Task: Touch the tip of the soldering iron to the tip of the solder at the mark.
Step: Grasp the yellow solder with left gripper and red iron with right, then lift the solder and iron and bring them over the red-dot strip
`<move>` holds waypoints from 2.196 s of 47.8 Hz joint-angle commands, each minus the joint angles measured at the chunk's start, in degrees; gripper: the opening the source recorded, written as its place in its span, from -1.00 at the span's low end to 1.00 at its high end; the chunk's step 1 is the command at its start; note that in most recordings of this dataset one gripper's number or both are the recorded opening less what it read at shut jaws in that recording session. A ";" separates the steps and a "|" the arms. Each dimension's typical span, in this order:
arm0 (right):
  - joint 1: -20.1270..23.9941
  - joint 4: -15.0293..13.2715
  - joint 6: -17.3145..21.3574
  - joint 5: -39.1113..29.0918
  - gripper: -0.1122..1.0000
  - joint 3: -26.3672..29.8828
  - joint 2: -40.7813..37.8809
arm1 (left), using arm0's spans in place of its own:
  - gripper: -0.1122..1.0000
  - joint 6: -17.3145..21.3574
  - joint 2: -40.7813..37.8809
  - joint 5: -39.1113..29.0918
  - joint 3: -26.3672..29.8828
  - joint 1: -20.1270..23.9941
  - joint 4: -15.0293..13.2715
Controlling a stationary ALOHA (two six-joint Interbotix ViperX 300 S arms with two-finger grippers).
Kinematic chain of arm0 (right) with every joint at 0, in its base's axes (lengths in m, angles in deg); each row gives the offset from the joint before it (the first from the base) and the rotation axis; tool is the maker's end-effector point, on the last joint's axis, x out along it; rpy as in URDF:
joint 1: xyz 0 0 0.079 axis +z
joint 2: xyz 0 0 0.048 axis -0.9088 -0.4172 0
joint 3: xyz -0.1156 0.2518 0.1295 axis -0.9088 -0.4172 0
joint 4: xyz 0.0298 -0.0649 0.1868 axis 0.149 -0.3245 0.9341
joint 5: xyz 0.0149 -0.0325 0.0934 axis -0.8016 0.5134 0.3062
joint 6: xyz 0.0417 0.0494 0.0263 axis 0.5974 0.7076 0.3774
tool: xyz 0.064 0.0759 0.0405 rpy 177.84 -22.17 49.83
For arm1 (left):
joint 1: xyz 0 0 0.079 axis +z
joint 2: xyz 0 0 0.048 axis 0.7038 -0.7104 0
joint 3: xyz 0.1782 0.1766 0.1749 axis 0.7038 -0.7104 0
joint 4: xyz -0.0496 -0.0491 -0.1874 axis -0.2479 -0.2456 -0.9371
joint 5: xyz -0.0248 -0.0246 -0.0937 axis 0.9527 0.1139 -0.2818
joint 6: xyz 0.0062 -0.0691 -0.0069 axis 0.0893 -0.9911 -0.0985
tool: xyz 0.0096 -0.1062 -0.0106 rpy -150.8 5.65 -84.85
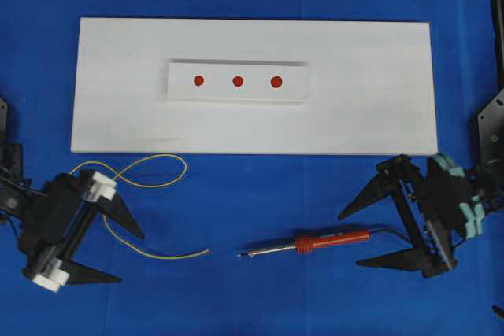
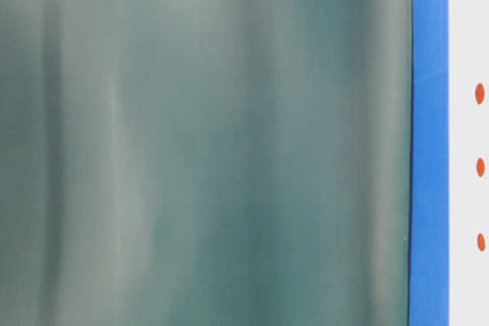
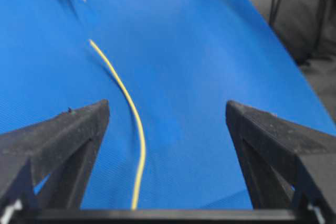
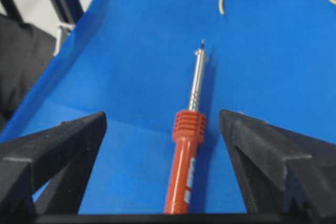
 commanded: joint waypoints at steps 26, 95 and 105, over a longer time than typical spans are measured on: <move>2.72 13.18 -0.53 8.79 0.81 5.19 -19.69 | 0.55 0.00 -19.60 6.77 3.87 1.14 -0.44; -13.62 10.99 -15.91 -44.38 -0.69 15.56 13.36 | -0.77 -0.26 17.14 -51.59 16.61 13.54 0.26; -23.99 4.83 -17.49 -55.90 -0.69 20.04 15.73 | -0.77 0.00 20.04 -57.13 18.54 22.15 0.44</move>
